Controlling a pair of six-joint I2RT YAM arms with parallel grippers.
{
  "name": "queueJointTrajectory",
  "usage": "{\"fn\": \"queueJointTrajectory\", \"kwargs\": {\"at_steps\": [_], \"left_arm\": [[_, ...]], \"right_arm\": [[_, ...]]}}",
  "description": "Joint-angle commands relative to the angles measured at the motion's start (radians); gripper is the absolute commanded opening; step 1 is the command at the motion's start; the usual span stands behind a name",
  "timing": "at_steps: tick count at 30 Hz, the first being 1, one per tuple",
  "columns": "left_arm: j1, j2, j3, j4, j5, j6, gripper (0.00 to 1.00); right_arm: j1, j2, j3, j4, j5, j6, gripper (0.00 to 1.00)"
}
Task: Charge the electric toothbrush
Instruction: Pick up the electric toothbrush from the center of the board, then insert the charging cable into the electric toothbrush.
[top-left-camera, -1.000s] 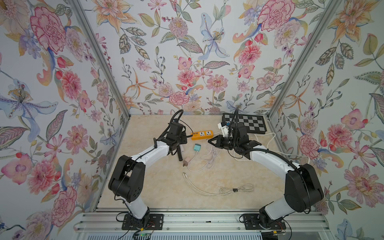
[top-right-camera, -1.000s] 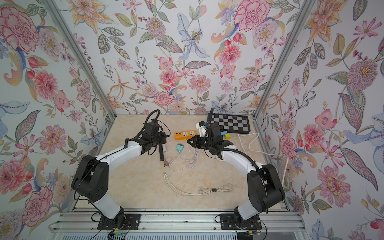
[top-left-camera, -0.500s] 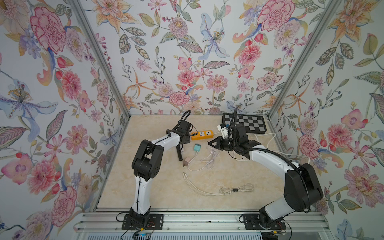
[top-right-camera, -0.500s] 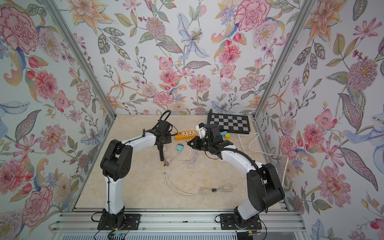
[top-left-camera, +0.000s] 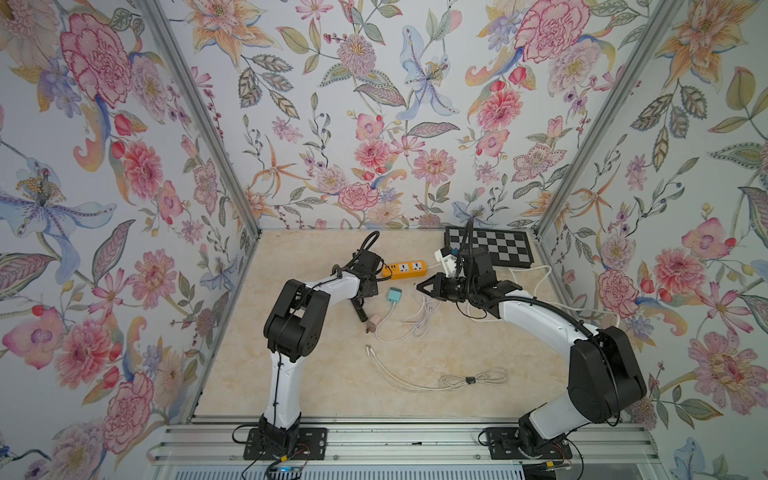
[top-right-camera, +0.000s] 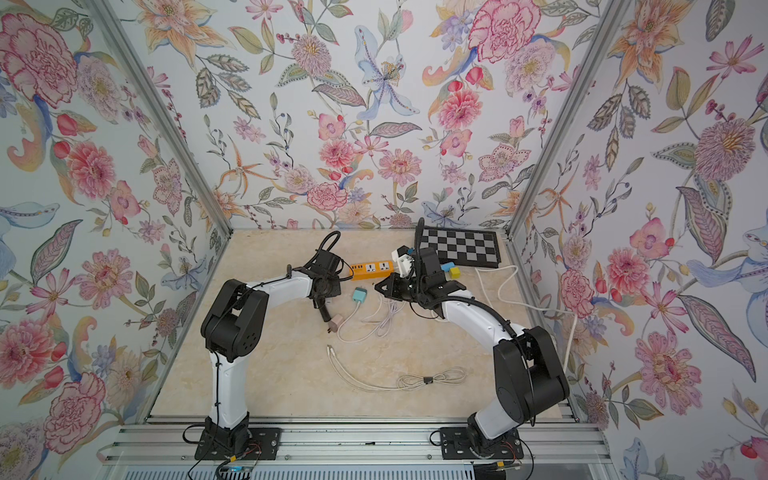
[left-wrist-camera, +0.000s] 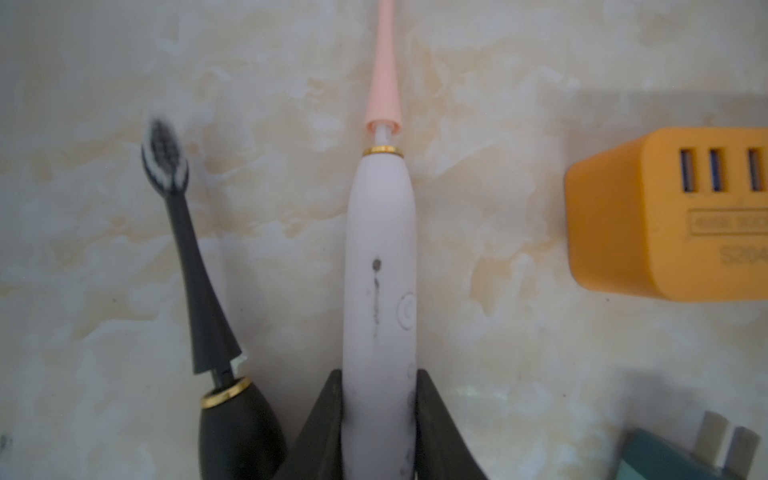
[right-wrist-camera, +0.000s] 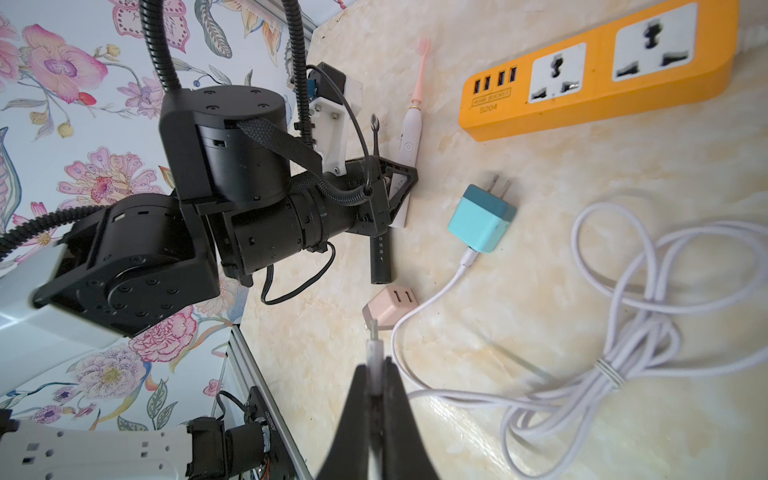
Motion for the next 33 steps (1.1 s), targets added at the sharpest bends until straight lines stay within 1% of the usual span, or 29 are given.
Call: {"fn": "queueJointTrajectory", "kwargs": {"at_steps": [1,4,5,6,8,11,16,20,25,29,33], "left_arm": [[0.003,-0.001,-0.040,0.031,0.059,-0.033,0.17],[0.007,-0.056,-0.068,0.067,0.098,-0.049,0.04],[0.011,-0.088,-0.080,0.084,0.112,-0.060,0.01],[0.013,-0.132,-0.098,0.111,0.131,-0.077,0.00],[0.022,-0.214,-0.134,0.183,0.175,-0.127,0.00],[0.033,-0.325,-0.182,0.290,0.248,-0.228,0.00],[0.034,-0.410,-0.214,0.364,0.310,-0.354,0.00],[0.031,-0.446,-0.247,0.402,0.330,-0.405,0.00],[0.029,-0.473,-0.318,0.485,0.358,-0.493,0.00],[0.023,-0.478,-0.330,0.501,0.359,-0.505,0.00],[0.024,-0.481,-0.348,0.534,0.372,-0.534,0.00]], "right_arm": [[-0.003,-0.008,0.005,-0.020,0.008,-0.003,0.00],[0.010,-0.013,0.006,-0.019,0.013,0.007,0.00],[0.018,-0.012,0.008,-0.017,0.016,0.011,0.00],[0.033,-0.011,0.013,-0.015,0.020,0.016,0.00],[0.063,-0.006,0.021,0.014,0.014,0.033,0.00],[0.110,0.003,0.009,0.130,0.003,0.113,0.01],[0.158,0.039,-0.037,0.366,0.022,0.246,0.00],[0.185,0.080,-0.017,0.396,0.059,0.232,0.00],[0.190,0.128,-0.018,0.494,0.069,0.240,0.00],[0.190,0.153,-0.016,0.571,0.070,0.260,0.00],[0.189,0.189,0.007,0.583,0.067,0.275,0.00]]}}
